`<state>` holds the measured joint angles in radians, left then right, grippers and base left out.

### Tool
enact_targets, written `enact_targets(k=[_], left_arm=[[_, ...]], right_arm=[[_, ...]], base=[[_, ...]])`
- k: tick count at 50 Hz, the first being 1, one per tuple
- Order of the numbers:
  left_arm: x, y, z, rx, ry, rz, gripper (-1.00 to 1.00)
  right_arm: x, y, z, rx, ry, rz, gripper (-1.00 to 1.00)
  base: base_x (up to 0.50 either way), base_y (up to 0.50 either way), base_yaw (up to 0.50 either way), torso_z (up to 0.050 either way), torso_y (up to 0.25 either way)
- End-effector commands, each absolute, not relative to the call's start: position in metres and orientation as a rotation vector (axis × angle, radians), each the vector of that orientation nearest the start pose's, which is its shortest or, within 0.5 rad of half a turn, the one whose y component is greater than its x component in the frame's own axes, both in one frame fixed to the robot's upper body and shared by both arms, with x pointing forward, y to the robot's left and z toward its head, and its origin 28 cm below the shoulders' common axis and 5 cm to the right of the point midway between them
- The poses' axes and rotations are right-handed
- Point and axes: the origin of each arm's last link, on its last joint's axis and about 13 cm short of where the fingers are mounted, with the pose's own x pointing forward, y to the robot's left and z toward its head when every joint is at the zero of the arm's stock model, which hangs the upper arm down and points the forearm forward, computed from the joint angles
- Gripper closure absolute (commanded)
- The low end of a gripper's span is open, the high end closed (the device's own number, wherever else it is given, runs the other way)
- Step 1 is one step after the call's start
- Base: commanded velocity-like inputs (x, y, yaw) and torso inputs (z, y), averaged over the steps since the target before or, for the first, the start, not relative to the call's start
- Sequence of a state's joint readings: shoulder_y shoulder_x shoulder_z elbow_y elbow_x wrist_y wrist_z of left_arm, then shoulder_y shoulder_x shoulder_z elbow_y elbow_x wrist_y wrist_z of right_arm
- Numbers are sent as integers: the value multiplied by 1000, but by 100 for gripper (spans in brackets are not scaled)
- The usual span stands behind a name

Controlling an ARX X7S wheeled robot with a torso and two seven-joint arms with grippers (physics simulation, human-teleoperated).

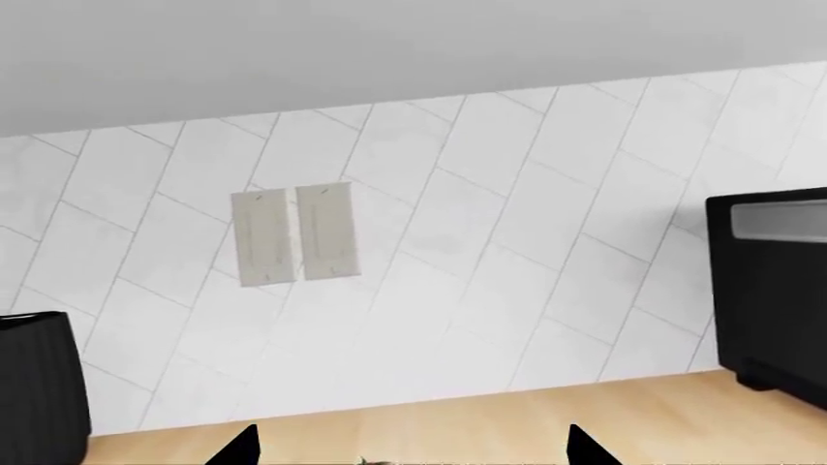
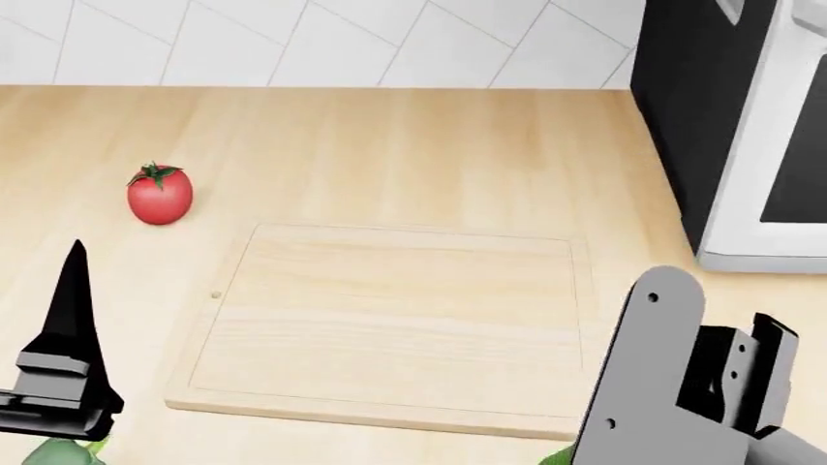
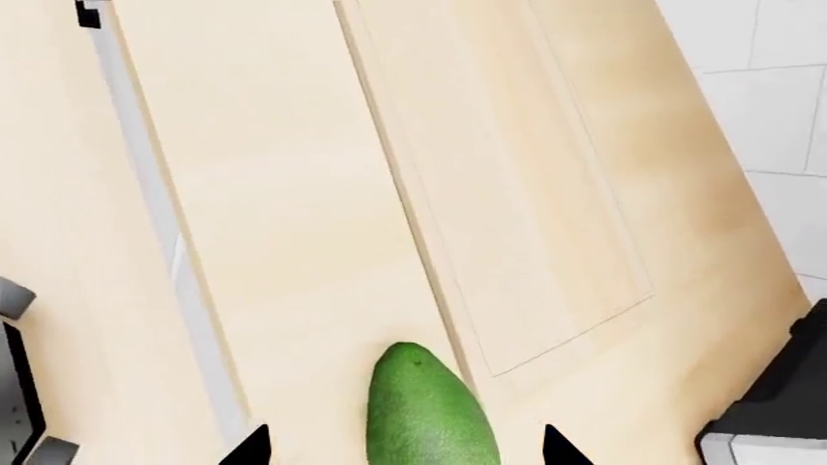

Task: Place the avocado, onion, tomato and bell pepper on the cutting board.

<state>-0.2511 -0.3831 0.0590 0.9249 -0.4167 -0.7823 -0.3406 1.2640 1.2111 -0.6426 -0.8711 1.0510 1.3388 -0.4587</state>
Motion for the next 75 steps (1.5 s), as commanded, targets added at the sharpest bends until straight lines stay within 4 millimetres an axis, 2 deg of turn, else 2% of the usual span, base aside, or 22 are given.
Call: enact_targets(k=[1, 5, 27, 36, 52, 66, 75], left_arm=[[190, 228, 191, 86, -345, -26, -100], [187, 227, 190, 83, -347, -20, -100], [180, 223, 190, 91, -340, -17, -100], [174, 226, 194, 100, -332, -14, -100], [172, 229, 199, 117, -332, -16, -100], [170, 227, 199, 119, -332, -16, -100], [167, 227, 200, 123, -327, -14, -100]], right_arm=[[200, -211, 287, -892, 484, 748, -100], [207, -214, 283, -887, 490, 732, -100], [220, -201, 263, -861, 489, 809, -100], [224, -205, 250, -842, 526, 795, -100], [244, -212, 241, -823, 545, 736, -100], [240, -207, 221, -797, 586, 789, -100], [240, -208, 216, -785, 600, 787, -100]], base=[[0, 0, 0, 0, 0], [0, 0, 0, 0, 0], [0, 0, 0, 0, 0], [0, 0, 0, 0, 0], [0, 0, 0, 0, 0], [0, 0, 0, 0, 0], [0, 0, 0, 0, 0]])
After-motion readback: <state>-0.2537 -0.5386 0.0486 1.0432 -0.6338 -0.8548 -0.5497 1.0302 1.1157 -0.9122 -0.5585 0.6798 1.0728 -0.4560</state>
